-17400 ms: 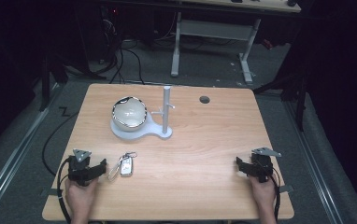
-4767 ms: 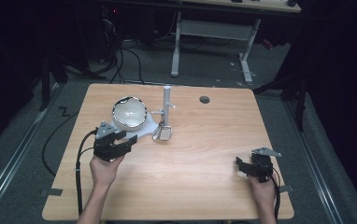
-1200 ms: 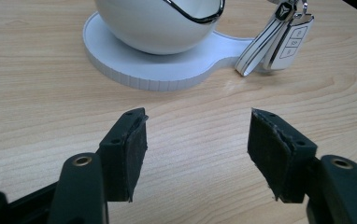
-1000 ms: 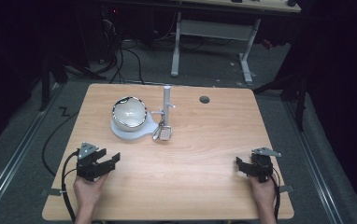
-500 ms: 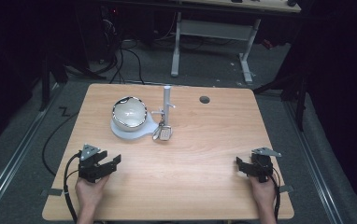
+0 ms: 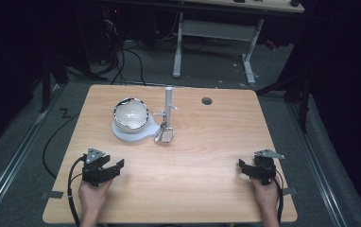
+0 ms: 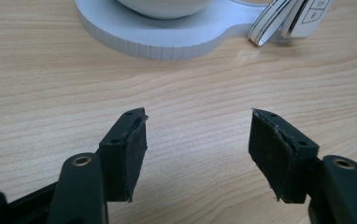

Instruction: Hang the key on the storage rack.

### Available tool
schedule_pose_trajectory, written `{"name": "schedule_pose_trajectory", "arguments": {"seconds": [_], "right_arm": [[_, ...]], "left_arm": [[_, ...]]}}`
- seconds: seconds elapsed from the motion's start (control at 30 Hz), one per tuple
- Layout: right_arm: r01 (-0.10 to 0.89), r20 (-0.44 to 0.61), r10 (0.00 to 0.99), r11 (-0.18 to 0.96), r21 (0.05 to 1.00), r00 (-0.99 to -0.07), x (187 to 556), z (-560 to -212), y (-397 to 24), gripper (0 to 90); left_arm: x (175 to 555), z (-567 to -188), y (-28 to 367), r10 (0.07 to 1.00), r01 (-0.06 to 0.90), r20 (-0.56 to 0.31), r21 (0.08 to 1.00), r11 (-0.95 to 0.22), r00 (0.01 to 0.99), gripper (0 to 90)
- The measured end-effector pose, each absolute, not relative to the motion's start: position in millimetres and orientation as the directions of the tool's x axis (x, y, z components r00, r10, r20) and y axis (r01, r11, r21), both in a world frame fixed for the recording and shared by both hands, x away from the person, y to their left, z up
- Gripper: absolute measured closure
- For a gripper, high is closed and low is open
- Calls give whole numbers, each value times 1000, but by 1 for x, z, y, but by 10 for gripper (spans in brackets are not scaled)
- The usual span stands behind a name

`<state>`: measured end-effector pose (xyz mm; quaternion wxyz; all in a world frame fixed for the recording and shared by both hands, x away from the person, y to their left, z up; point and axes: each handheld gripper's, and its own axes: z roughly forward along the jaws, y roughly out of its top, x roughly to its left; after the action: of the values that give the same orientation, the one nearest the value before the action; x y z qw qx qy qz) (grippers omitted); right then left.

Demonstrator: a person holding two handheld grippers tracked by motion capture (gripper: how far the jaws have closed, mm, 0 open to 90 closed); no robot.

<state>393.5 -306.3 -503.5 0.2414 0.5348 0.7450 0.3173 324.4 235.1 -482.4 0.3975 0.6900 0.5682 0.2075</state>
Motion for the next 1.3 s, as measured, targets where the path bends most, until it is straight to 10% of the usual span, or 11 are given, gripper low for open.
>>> {"name": "schedule_pose_trajectory", "arguments": {"seconds": [1.3], "right_arm": [[644,-20,950,227,731,-312,393,-503,-306,279]], "left_arm": [[331,-507,215,964,639,-59,759,-125,259,363]]}}
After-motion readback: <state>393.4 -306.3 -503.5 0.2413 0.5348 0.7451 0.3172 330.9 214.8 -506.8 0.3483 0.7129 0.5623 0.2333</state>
